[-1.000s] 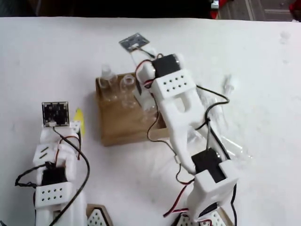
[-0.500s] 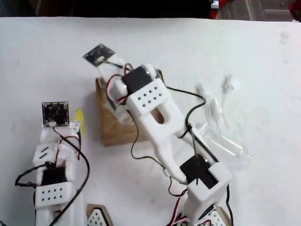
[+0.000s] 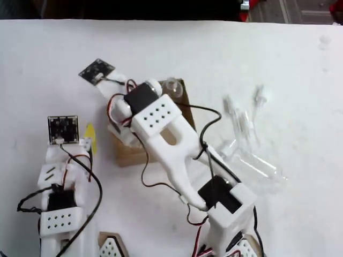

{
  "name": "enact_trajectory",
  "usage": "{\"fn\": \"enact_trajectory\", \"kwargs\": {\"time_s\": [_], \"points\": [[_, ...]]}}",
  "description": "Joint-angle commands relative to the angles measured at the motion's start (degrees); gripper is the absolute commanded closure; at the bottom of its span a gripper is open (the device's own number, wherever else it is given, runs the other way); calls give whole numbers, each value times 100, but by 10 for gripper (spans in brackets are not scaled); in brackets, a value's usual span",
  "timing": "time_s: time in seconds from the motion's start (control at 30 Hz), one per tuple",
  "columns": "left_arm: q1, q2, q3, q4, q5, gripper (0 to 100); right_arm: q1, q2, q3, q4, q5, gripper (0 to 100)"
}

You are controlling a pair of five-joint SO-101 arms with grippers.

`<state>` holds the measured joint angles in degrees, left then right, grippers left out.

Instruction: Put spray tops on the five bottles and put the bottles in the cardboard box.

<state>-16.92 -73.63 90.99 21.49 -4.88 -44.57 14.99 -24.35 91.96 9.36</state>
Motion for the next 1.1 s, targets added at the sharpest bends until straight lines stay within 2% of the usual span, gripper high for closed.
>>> {"fn": "enact_trajectory", "kwargs": {"time_s": [0.0, 0.2, 0.4, 0.57, 0.7, 0.83, 1.07], "points": [[4, -84, -281, -141, 62, 825, -75, 145, -369, -48, -53, 974], [4, -84, -281, -141, 62, 825, -145, 277, -703, -22, -53, 965], [4, -84, -281, -141, 62, 825, -198, 224, -730, 31, -53, 789], [4, -84, -281, -141, 53, 825, 75, -251, -1486, 708, -53, 773], [4, -84, -281, -141, 53, 825, 884, -1174, -1574, 708, -9, 776], [4, -84, -281, -141, 53, 825, 2044, -2246, -1002, 699, 105, 776], [4, -84, -281, -141, 53, 825, 4435, -3512, 580, 593, 1582, 778]]}}
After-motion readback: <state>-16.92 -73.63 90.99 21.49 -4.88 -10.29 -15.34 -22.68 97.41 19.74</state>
